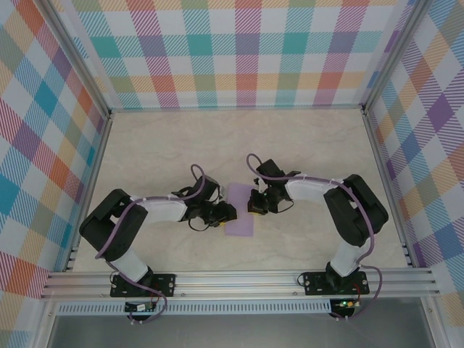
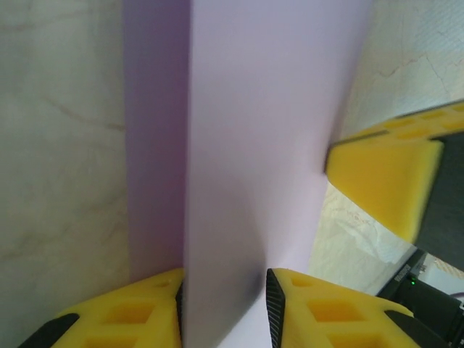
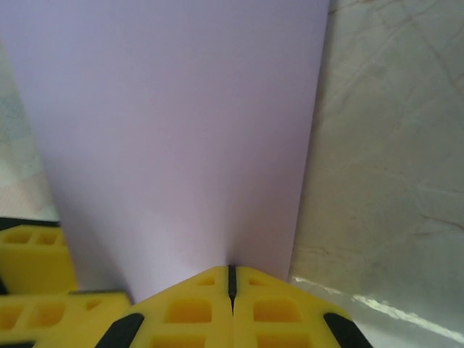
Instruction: Fold a paper plane with a square sheet of paper (pick it up from the middle)
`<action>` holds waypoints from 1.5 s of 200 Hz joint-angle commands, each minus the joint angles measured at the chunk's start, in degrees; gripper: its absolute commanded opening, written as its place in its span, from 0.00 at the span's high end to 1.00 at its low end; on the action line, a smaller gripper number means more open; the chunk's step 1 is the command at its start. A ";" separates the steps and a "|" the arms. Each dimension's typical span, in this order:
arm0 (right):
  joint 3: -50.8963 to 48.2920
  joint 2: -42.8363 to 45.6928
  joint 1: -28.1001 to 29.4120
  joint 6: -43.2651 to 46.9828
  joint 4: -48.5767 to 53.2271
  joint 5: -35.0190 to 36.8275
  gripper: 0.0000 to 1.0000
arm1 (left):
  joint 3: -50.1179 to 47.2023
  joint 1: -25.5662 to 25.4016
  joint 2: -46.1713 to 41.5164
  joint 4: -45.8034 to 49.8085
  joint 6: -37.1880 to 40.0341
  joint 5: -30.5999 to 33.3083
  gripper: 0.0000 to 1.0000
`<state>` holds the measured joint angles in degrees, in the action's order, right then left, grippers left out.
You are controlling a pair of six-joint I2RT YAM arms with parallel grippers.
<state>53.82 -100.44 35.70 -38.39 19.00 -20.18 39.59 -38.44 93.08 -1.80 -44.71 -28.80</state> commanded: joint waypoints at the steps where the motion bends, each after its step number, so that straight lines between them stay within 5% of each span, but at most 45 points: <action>1: -0.15 -1.21 0.40 -0.43 -1.04 -1.13 0.97 | -2.07 0.03 -2.74 -1.19 -1.73 -2.76 0.66; 167: 2.57 -0.42 0.25 0.73 4.56 1.29 0.95 | 1.86 -2.25 0.63 -11.01 -5.73 -8.47 0.62; 239: -5.91 12.72 -2.61 -4.04 2.31 4.53 0.71 | 3.52 -2.26 3.33 -11.45 -6.97 -6.45 0.46; 300: -10.64 15.48 -2.83 -5.55 -5.17 -3.76 0.58 | 3.03 -2.20 3.05 -10.77 -6.88 -5.22 0.53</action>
<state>44.66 -85.43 32.84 -42.89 18.26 -19.59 41.95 -40.12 96.05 -12.38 -51.64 -34.87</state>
